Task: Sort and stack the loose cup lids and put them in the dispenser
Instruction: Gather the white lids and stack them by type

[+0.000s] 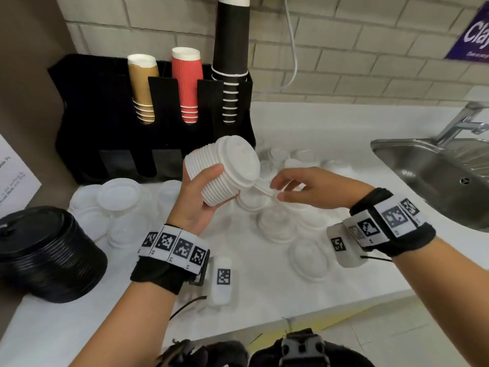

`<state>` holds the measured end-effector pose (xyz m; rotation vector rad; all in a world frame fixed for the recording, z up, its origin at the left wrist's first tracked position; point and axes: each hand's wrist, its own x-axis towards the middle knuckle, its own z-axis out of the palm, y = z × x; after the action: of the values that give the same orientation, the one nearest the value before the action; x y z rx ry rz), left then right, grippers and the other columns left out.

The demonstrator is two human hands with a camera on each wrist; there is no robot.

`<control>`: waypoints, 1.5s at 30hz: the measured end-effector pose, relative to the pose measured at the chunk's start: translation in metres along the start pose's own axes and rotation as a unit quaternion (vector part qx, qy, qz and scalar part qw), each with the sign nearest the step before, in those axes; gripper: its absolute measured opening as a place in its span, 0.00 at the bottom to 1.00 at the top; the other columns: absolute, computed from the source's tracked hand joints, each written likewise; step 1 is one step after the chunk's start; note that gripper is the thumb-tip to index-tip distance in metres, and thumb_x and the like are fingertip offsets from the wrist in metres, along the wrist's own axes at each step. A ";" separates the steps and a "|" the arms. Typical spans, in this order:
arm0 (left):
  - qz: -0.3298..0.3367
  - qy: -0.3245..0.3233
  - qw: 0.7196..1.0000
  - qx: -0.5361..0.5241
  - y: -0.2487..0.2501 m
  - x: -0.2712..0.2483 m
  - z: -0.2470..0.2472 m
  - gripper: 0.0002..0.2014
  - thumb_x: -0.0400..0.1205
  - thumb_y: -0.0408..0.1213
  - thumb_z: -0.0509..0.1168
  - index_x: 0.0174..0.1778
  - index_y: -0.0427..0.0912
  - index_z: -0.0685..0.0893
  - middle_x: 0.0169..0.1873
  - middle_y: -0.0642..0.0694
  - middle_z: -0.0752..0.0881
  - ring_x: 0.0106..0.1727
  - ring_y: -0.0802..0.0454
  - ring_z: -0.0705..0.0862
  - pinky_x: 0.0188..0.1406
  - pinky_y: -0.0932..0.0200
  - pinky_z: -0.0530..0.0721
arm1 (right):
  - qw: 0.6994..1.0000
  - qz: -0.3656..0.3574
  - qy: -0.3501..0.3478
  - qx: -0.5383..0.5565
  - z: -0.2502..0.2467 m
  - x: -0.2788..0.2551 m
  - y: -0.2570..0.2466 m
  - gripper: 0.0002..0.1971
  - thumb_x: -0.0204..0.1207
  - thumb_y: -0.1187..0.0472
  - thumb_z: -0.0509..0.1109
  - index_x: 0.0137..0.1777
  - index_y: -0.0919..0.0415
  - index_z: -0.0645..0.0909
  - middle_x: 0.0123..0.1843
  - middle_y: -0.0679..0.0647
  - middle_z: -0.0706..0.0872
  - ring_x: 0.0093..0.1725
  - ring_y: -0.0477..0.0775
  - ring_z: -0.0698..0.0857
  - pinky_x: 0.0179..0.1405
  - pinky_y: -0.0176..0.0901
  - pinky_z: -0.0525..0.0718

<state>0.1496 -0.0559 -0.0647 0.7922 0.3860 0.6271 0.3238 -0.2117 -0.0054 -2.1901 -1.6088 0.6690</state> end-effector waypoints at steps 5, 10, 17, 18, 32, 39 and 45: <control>0.007 0.001 1.000 -0.012 0.007 0.003 -0.006 0.39 0.68 0.39 0.71 0.79 0.48 0.69 0.73 0.41 0.78 0.62 0.46 0.84 0.40 0.51 0.89 | 0.964 0.065 -0.153 -0.206 0.020 -0.027 0.020 0.21 0.65 0.42 0.80 0.50 0.48 0.74 0.50 0.42 0.77 0.53 0.46 0.76 0.50 0.39 0.76; 0.011 -0.003 1.000 0.001 0.006 0.005 -0.003 0.39 0.69 0.40 0.70 0.79 0.48 0.67 0.74 0.41 0.76 0.65 0.45 0.83 0.41 0.51 0.89 | 0.920 0.081 -0.195 -0.330 0.047 -0.035 0.028 0.31 0.58 0.39 0.82 0.49 0.49 0.66 0.49 0.46 0.73 0.51 0.53 0.77 0.47 0.48 0.80; 0.020 -0.009 0.999 0.030 0.005 0.006 -0.002 0.40 0.69 0.39 0.70 0.79 0.49 0.66 0.75 0.42 0.74 0.70 0.41 0.79 0.41 0.50 0.89 | 0.941 0.088 -0.196 -0.262 0.052 -0.038 0.026 0.30 0.60 0.47 0.82 0.51 0.50 0.64 0.49 0.48 0.75 0.44 0.51 0.75 0.40 0.44 0.76; 0.022 -0.009 0.999 0.034 0.005 0.006 -0.003 0.40 0.69 0.39 0.70 0.79 0.49 0.66 0.75 0.42 0.74 0.71 0.41 0.78 0.41 0.50 0.89 | 0.950 0.085 -0.197 -0.229 0.047 -0.039 0.023 0.30 0.60 0.48 0.82 0.51 0.50 0.65 0.49 0.47 0.74 0.42 0.50 0.75 0.38 0.43 0.76; 0.098 -0.013 0.987 0.129 -0.004 0.001 0.004 0.28 0.66 0.39 0.75 0.60 0.58 0.72 0.60 0.51 0.80 0.63 0.49 0.82 0.48 0.53 0.86 | 0.948 -0.096 0.196 0.231 0.015 0.004 -0.035 0.25 0.71 0.62 0.78 0.65 0.42 0.78 0.57 0.32 0.79 0.57 0.41 0.79 0.50 0.32 0.82; 0.064 -0.050 0.990 0.118 0.000 -0.004 0.000 0.30 0.63 0.42 0.78 0.60 0.59 0.75 0.59 0.51 0.82 0.60 0.49 0.83 0.43 0.53 0.87 | 0.943 -0.103 0.195 0.249 0.027 0.017 -0.038 0.28 0.71 0.62 0.78 0.70 0.45 0.78 0.64 0.48 0.80 0.62 0.50 0.80 0.56 0.47 0.87; 0.020 -0.079 0.990 0.112 0.002 -0.008 0.003 0.37 0.59 0.45 0.77 0.66 0.56 0.74 0.64 0.45 0.80 0.63 0.44 0.83 0.41 0.51 0.88 | 0.942 -0.112 0.163 0.271 0.025 0.020 -0.036 0.28 0.72 0.59 0.75 0.73 0.49 0.76 0.66 0.52 0.82 0.66 0.53 0.80 0.67 0.54 0.81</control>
<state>0.1443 -0.0619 -0.0603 1.0605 0.2985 0.5587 0.2859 -0.1819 -0.0106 -1.5918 -1.2839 0.5601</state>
